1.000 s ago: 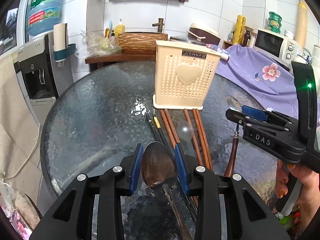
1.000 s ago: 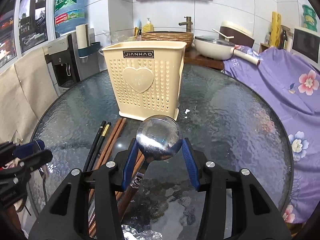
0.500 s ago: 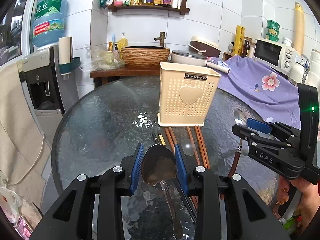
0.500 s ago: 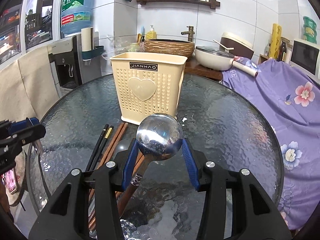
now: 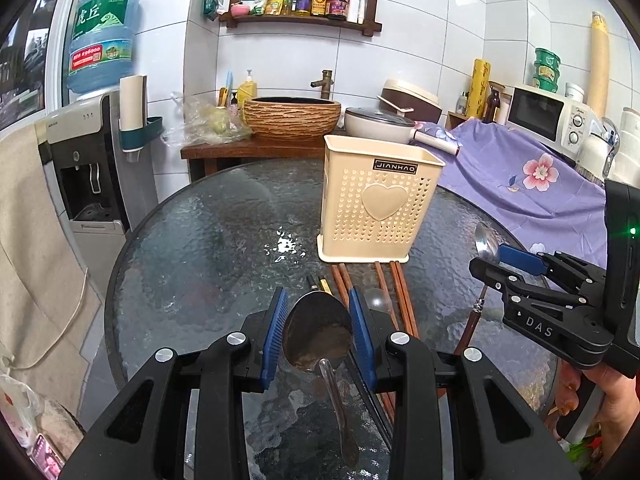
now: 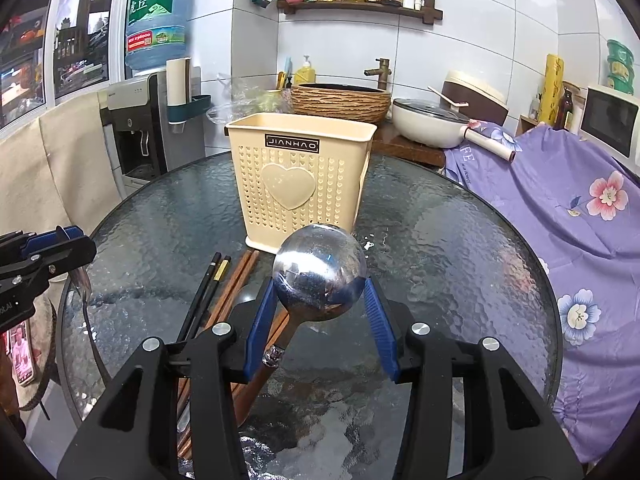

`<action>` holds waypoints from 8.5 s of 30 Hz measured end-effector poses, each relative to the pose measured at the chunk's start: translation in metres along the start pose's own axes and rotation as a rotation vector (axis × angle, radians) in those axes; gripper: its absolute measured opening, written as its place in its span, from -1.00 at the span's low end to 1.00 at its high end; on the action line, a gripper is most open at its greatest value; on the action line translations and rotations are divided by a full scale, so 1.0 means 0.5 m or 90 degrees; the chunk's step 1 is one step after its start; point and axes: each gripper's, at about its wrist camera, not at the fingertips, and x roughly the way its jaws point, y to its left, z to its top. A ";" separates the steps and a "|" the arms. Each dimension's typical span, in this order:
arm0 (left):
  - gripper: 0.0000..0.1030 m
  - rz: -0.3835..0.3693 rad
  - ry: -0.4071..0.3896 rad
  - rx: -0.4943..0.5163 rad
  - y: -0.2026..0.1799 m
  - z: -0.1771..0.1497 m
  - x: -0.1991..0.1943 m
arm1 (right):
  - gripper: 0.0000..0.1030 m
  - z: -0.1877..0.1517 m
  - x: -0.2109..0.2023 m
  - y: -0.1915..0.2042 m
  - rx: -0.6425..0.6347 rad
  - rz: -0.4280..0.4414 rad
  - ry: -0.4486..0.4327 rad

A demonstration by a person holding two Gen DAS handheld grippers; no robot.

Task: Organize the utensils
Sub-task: 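Lift the steel spoon with the left tool while the right tool lifts the ladle, then lower the spoon into the cream basket and open the left tool while the right tool carries the ladle over, then lower the ladle into the cream basket and open the right tool, then move both tools back down toward the chopsticks beside the basket, then grasp a wooden chopstick with the right tool while the left tool grasps a black chopstick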

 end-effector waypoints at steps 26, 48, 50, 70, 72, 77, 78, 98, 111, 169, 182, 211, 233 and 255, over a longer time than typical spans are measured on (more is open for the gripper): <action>-0.42 -0.022 -0.040 0.013 -0.006 0.033 -0.028 | -0.12 0.023 -0.026 -0.009 -0.001 0.010 -0.012; -0.42 -0.079 -0.101 0.039 -0.029 0.243 -0.048 | -0.12 0.132 -0.077 -0.022 -0.019 0.041 -0.038; -0.42 -0.088 -0.104 0.032 -0.029 0.275 -0.050 | -0.12 0.148 -0.082 -0.025 -0.021 0.042 -0.041; -0.42 -0.014 -0.140 -0.009 -0.038 0.471 0.067 | -0.12 0.390 -0.044 -0.081 -0.041 -0.062 -0.100; -0.41 -0.014 -0.145 -0.019 -0.036 0.480 0.084 | -0.12 0.411 -0.032 -0.086 -0.043 -0.075 -0.104; -0.42 -0.005 -0.155 -0.028 -0.040 0.473 0.131 | -0.12 0.430 0.021 -0.088 -0.055 -0.106 -0.099; -0.42 -0.003 -0.155 -0.029 -0.040 0.470 0.140 | -0.12 0.428 0.032 -0.086 -0.057 -0.110 -0.096; -0.41 -0.006 -0.093 -0.031 -0.032 0.355 0.273 | -0.12 0.291 0.170 -0.041 -0.114 -0.108 -0.061; -0.40 -0.003 -0.053 0.003 -0.042 0.325 0.304 | -0.12 0.264 0.191 -0.023 -0.151 -0.096 -0.030; 0.07 0.007 0.186 -0.014 0.038 -0.025 0.249 | 0.26 -0.043 0.211 -0.024 0.062 0.021 0.178; 0.07 0.006 0.199 -0.001 0.025 -0.034 0.269 | 0.25 -0.037 0.234 0.013 0.005 -0.025 0.185; -0.07 0.031 0.254 0.064 0.022 -0.001 0.329 | 0.09 -0.006 0.285 -0.021 0.062 -0.025 0.292; -0.31 0.047 0.265 0.050 0.014 0.025 0.363 | -0.15 0.005 0.320 -0.034 0.103 -0.062 0.272; -0.85 0.057 0.259 0.039 -0.019 0.015 0.351 | -0.85 0.004 0.309 -0.035 0.129 -0.062 0.261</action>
